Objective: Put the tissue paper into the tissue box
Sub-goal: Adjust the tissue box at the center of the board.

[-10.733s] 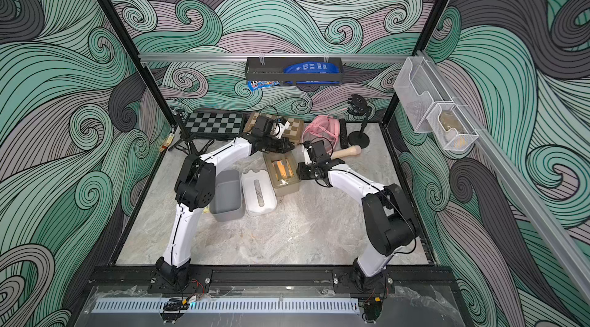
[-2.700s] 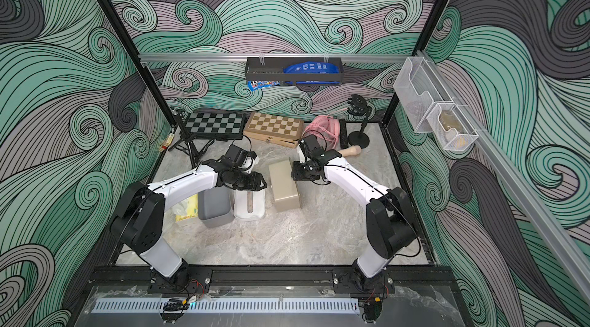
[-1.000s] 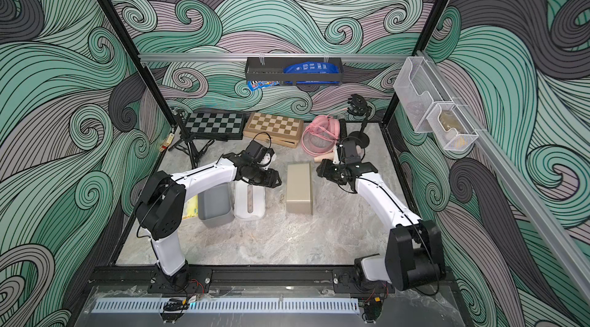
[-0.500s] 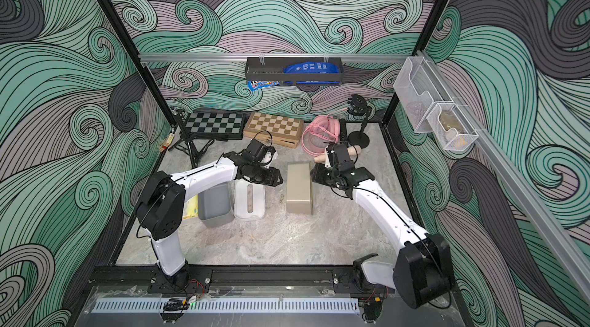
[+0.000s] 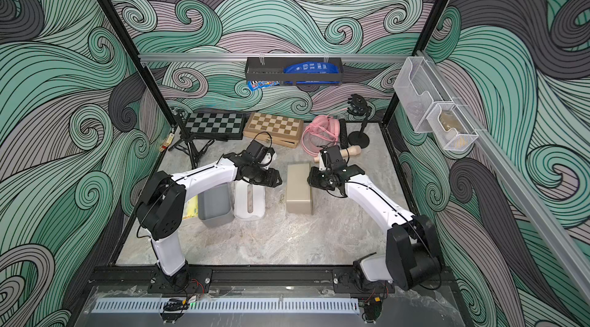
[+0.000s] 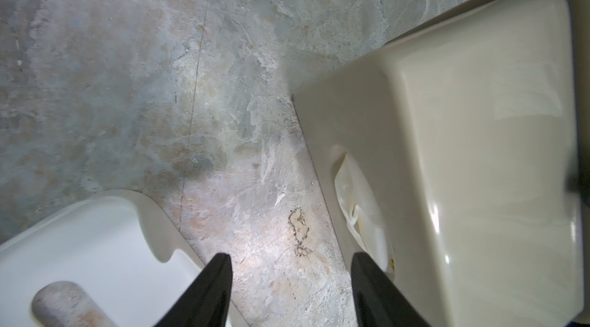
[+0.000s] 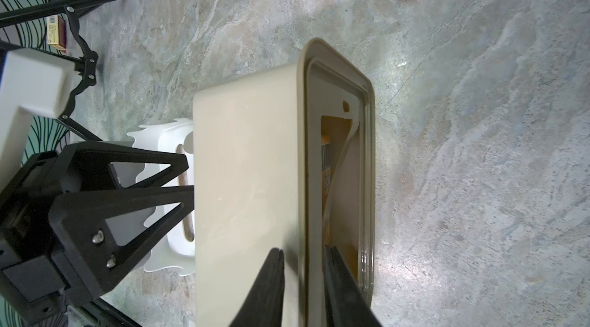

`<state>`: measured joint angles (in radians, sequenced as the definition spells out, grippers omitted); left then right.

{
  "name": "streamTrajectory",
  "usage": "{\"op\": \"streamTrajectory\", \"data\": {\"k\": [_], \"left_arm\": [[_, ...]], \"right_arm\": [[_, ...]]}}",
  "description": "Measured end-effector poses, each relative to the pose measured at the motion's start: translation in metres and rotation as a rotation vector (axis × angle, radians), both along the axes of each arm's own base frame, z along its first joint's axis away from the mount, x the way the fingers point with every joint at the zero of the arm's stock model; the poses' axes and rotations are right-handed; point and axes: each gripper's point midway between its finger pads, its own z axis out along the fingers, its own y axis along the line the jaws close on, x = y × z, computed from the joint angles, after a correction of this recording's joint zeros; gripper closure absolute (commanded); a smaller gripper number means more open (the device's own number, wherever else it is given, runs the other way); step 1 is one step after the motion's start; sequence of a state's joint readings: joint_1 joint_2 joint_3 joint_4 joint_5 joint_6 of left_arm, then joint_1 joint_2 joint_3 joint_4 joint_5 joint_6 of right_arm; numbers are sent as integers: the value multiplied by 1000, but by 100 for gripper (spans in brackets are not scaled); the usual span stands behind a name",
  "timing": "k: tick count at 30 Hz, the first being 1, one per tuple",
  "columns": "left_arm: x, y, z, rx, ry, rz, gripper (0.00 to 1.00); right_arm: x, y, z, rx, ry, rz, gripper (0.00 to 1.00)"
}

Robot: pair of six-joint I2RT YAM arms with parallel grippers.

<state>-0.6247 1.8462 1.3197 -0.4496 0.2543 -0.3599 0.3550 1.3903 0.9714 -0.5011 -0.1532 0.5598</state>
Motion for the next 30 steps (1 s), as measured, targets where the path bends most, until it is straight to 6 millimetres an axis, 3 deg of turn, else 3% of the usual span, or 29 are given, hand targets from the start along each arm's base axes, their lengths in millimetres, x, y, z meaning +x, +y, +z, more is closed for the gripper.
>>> {"op": "streamTrajectory", "data": {"k": [3, 5, 10, 16, 19, 24, 27, 30], "left_arm": [[-1, 2, -2, 6, 3, 2, 38], [-2, 3, -3, 10, 3, 5, 38], [-1, 5, -1, 16, -3, 15, 37], [2, 11, 16, 20, -49, 41, 36], [5, 20, 31, 42, -94, 75, 35], [10, 38, 74, 57, -209, 131, 35], [13, 43, 101, 46, -280, 146, 35], [13, 44, 115, 32, -314, 142, 35]], "right_arm": [[-2, 2, -2, 9, 9, 8, 88], [-1, 3, -1, 18, 5, 8, 100], [-3, 6, 0, 40, 4, 10, 100], [-6, 14, -1, 133, 1, 19, 100], [-9, 14, -1, 237, -13, 0, 100], [-9, 15, -3, 440, -26, -50, 100], [-6, 21, -4, 554, -29, -55, 100], [-4, 31, -9, 652, -18, -36, 100]]}}
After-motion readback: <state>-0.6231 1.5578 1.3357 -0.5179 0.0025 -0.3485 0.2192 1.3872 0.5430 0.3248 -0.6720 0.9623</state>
